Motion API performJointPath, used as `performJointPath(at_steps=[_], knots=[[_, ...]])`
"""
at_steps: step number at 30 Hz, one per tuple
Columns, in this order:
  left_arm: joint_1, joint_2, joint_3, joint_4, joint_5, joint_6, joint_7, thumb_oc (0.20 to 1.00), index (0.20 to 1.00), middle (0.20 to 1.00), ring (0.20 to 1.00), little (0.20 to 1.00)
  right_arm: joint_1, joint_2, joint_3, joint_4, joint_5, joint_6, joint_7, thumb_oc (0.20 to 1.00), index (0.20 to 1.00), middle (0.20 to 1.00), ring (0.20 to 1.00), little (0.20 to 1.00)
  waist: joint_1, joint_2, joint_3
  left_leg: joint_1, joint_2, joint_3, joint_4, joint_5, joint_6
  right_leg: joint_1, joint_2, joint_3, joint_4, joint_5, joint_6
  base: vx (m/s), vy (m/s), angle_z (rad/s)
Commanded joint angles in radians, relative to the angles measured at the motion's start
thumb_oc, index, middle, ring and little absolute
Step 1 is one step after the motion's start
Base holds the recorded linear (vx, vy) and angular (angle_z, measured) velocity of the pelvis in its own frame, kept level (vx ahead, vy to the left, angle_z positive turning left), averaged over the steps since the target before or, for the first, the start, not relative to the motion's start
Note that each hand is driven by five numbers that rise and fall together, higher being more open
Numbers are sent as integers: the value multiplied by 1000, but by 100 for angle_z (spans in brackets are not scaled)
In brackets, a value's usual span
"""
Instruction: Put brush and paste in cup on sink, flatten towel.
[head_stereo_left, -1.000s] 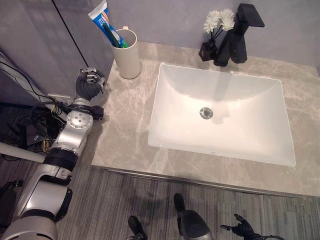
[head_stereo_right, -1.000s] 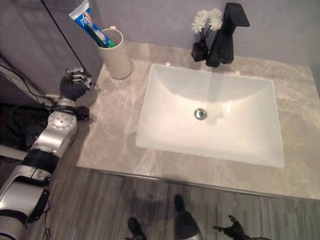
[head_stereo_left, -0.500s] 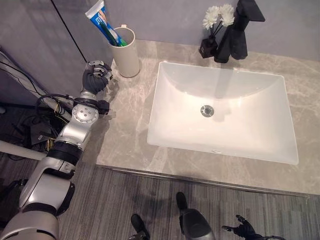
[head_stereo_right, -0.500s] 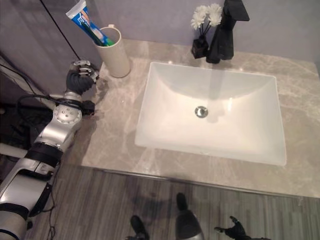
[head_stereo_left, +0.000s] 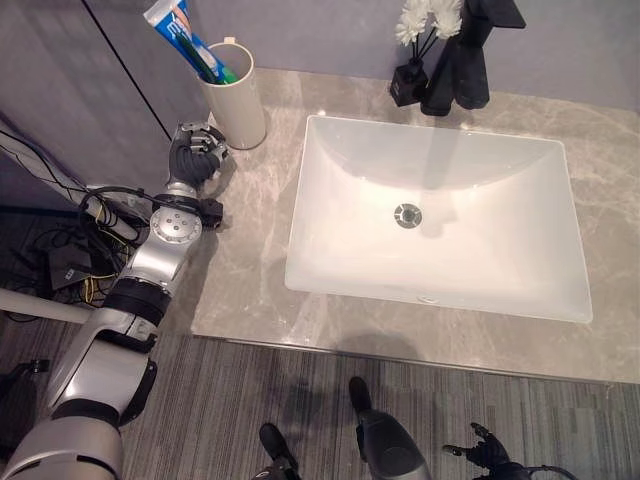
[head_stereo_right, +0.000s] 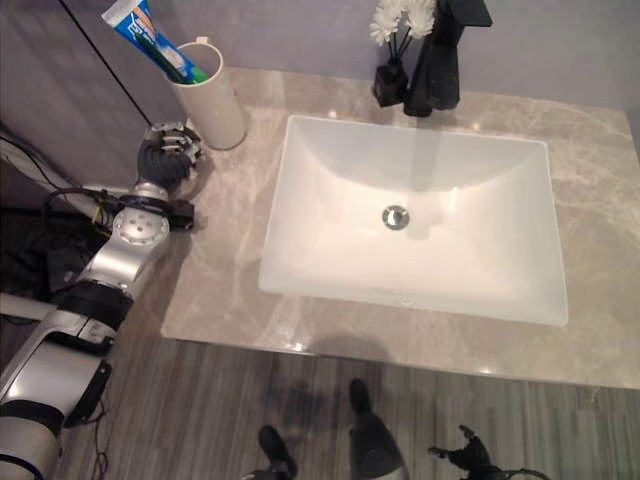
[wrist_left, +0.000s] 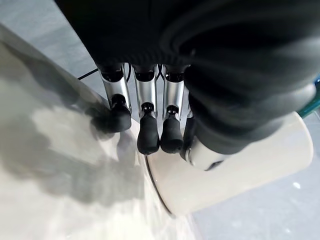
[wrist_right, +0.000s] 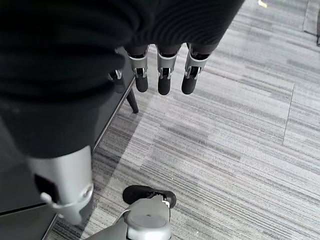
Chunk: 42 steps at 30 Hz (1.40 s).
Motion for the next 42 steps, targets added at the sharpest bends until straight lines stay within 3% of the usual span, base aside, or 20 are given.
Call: performJointPath(at_steps=[1,21,42], knots=[[-121,24,52,70,15,-38,26,200,200,200,200,200,14,-58,1,-6,36,-13,-22,1000,1000,1000,1000,1000,-30,20,0,79,25,-22,0,17,-63,-83,70,70,4,76,-3,0,0,0],[-226,48,32,194,15,-25,62,200,200,200,200,200,5,-59,28,9,43,-26,-35,1000,1000,1000,1000,1000,-47,19,27,56,26,-4,0,21,-68,-134,84,84,21,82,-4,-2,-5,-3],[-213,2,32,58,144,-12,105,200,200,200,200,200,-35,-47,47,65,30,-15,-29,1000,1000,1000,1000,1000,-14,0,53,61,4,-39,0,-1,-42,-136,69,69,51,75,4,4,16,1]])
